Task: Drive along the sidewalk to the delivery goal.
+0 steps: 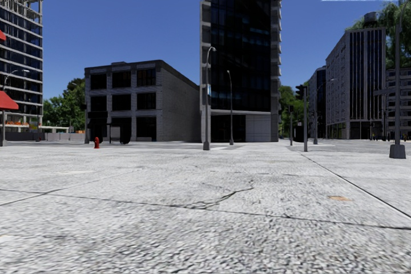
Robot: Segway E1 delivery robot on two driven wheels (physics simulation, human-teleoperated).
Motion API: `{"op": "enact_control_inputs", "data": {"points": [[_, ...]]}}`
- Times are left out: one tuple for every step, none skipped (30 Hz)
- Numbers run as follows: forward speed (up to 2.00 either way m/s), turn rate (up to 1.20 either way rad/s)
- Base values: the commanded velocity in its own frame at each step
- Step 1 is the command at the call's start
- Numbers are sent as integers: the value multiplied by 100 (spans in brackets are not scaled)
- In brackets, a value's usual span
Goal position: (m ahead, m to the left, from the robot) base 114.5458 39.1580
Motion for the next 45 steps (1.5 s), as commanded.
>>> {"op": "enact_control_inputs", "data": {"points": [[200, -25], [200, -25], [200, -25], [200, -25], [200, -25], [200, -25], [200, -25], [200, -25], [200, -25], [200, -25], [200, -25], [200, -25], [200, -25], [200, -25], [200, -25], [200, -25], [200, -25], [200, -25], [200, -25], [200, -25], [200, -25], [200, -25], [200, -25], [200, -25], [200, -25], [200, -25], [200, -25], [200, -25], [200, -25], [200, -25], [200, -25], [200, -25], [200, -25], [200, -25], [200, -25], [200, -25], [200, -25], [200, -25], [200, -25], [200, -25], [200, -25], [200, -25], [200, -25], [200, -25], [200, -25]]}}
